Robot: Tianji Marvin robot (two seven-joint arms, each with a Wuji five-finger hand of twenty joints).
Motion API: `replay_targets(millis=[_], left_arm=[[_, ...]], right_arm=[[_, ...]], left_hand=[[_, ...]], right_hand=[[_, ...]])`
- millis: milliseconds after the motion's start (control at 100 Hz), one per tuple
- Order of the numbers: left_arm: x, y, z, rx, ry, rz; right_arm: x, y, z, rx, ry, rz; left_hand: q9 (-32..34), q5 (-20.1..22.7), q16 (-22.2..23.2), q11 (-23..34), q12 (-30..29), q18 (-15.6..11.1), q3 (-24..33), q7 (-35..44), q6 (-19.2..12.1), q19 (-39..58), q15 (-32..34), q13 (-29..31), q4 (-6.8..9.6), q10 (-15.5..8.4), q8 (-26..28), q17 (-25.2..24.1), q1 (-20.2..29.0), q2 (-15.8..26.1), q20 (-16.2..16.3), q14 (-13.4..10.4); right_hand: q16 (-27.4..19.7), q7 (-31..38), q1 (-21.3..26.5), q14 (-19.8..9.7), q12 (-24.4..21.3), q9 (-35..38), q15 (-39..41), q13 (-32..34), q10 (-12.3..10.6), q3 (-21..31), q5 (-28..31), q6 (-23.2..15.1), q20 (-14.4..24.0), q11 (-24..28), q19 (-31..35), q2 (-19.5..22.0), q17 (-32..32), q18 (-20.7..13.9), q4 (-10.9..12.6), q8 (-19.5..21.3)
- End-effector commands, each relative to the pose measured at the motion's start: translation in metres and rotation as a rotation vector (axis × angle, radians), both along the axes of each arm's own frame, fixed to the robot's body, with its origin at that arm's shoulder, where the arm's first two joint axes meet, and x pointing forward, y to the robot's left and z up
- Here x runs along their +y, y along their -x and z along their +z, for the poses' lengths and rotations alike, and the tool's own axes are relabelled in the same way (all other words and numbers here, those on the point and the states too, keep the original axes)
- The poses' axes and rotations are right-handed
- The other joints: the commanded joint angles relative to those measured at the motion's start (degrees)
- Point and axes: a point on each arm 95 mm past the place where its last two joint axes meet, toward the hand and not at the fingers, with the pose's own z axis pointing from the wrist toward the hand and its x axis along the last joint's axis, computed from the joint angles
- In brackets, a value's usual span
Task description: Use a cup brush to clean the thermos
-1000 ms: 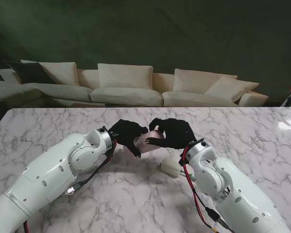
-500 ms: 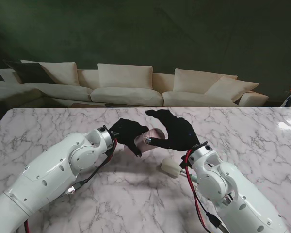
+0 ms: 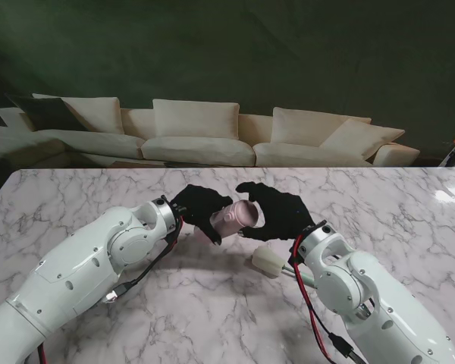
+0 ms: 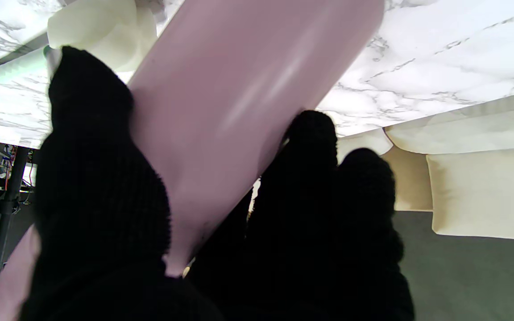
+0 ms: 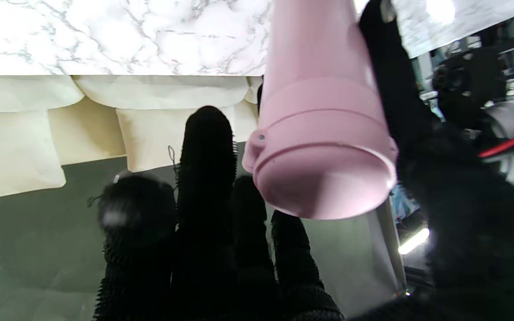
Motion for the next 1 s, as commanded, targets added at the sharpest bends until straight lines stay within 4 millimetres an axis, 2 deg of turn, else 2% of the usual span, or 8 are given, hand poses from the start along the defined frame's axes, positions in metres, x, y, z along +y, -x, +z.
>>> replay_targets(millis=[0, 260, 380, 480, 630, 780, 860, 990], left_arm=[[-0.004, -0.001, 0.006, -0.008, 0.001, -0.013], [-0.004, -0.001, 0.007, -0.009, -0.001, -0.012], [-0.004, 0.0, 0.007, -0.008, -0.001, -0.012], [-0.003, 0.0, 0.007, -0.008, -0.004, -0.011], [-0.003, 0.0, 0.007, -0.01, -0.003, -0.01], [-0.003, 0.0, 0.007, -0.01, -0.001, -0.01], [-0.004, 0.0, 0.008, -0.01, 0.0, -0.01], [-0.004, 0.0, 0.008, -0.012, 0.004, -0.011]], right_arm=[[0.004, -0.003, -0.004, -0.003, -0.032, -0.023], [0.015, -0.005, -0.007, 0.003, -0.106, -0.11], [0.014, -0.002, -0.005, 0.003, -0.112, -0.142], [0.009, 0.003, -0.002, -0.043, -0.052, -0.161], [0.002, 0.008, 0.001, -0.02, -0.022, -0.107], [0.0, 0.005, 0.0, -0.012, -0.011, -0.01], [0.001, 0.003, -0.001, 0.006, -0.029, 0.009], [0.007, 0.0, -0.004, 0.028, -0.066, 0.003]], left_hand=[[2.9, 5.5, 0.0, 5.7, 1.8, -4.1, 28.0, 9.4, -11.7, 2.2, 1.5, 1.8, 5.3, -4.3, 4.1, 0.2, 14.1, 19.3, 0.1, -0.1], [2.9, 5.5, 0.0, 5.7, 1.8, -4.1, 28.0, 9.4, -11.6, 2.1, 1.5, 1.8, 5.3, -4.3, 4.1, 0.1, 14.1, 19.3, 0.1, -0.2], [2.9, 5.5, 0.0, 5.7, 1.8, -4.1, 28.0, 9.3, -11.6, 2.1, 1.5, 1.9, 5.31, -4.4, 4.1, 0.1, 14.1, 19.3, 0.1, -0.2], [2.9, 5.4, 0.0, 5.7, 1.8, -4.1, 28.0, 9.3, -11.7, 2.2, 1.5, 1.8, 5.3, -4.4, 4.1, 0.2, 14.1, 19.3, 0.1, -0.2], [2.9, 5.5, 0.0, 5.7, 1.8, -4.1, 28.0, 9.4, -11.7, 2.2, 1.5, 1.8, 5.32, -4.3, 4.2, 0.1, 14.1, 19.4, 0.1, -0.2], [2.9, 5.4, 0.0, 5.7, 1.8, -4.1, 28.0, 9.4, -11.6, 2.2, 1.5, 1.8, 5.33, -4.3, 4.1, 0.1, 14.1, 19.3, 0.1, -0.2], [2.9, 5.5, 0.0, 5.7, 1.8, -4.0, 28.0, 9.4, -11.6, 2.2, 1.5, 1.8, 5.33, -4.4, 4.2, 0.1, 14.1, 19.3, 0.1, -0.2], [2.9, 5.4, 0.0, 5.7, 1.8, -4.0, 28.0, 9.4, -11.7, 2.2, 1.5, 1.8, 5.34, -4.4, 4.2, 0.0, 14.1, 19.3, 0.1, -0.2]], right_hand=[[2.0, 2.0, -2.8, 0.6, 1.5, 9.6, 6.6, 7.3, -2.1, -2.9, 2.2, -1.4, 0.3, 3.8, 9.3, 2.8, 6.2, 0.1, -2.1, -2.6], [10.1, -0.1, -21.1, 3.7, 3.3, 45.1, 29.5, 10.2, -2.2, -12.6, 14.3, -3.1, 5.3, 6.1, 27.2, 14.0, 12.8, -0.9, -1.8, -4.5], [7.4, -3.8, -35.0, 4.6, 4.4, 39.2, 25.1, 10.2, -0.2, -10.8, 11.4, -7.5, 3.7, 4.8, 24.4, 22.8, 12.5, -0.7, -1.0, -5.7], [-0.1, -6.2, -39.0, 5.8, 5.7, 17.3, 7.9, 6.2, -1.8, -10.7, 1.9, -13.1, -4.2, -0.5, 13.4, 26.0, 7.9, 3.0, -0.3, -7.5], [-7.8, -14.1, -32.0, 5.5, -5.0, -17.0, -23.2, -22.6, -1.9, -9.1, -5.1, -13.7, -4.0, -12.5, -13.8, 19.9, -20.8, 16.8, -0.2, -6.1], [-13.8, -38.9, -14.6, 3.7, -10.5, -21.2, -30.7, -30.7, 0.7, -7.8, -2.5, -9.5, -8.4, -25.0, -24.3, 5.4, -27.6, 9.0, 0.5, 6.9], [-10.7, -31.3, -4.9, 1.8, -6.9, -21.5, -24.1, -27.6, 2.5, -9.5, -3.2, -6.9, -8.9, -16.0, -22.4, 0.1, -24.0, 4.6, 1.2, 14.3], [-4.1, -7.2, 2.7, -0.9, 1.2, -12.3, -10.8, -15.8, -0.1, -8.0, -3.6, -1.6, -5.7, 4.4, -15.0, -0.8, -13.8, 0.7, 1.8, 10.8]])
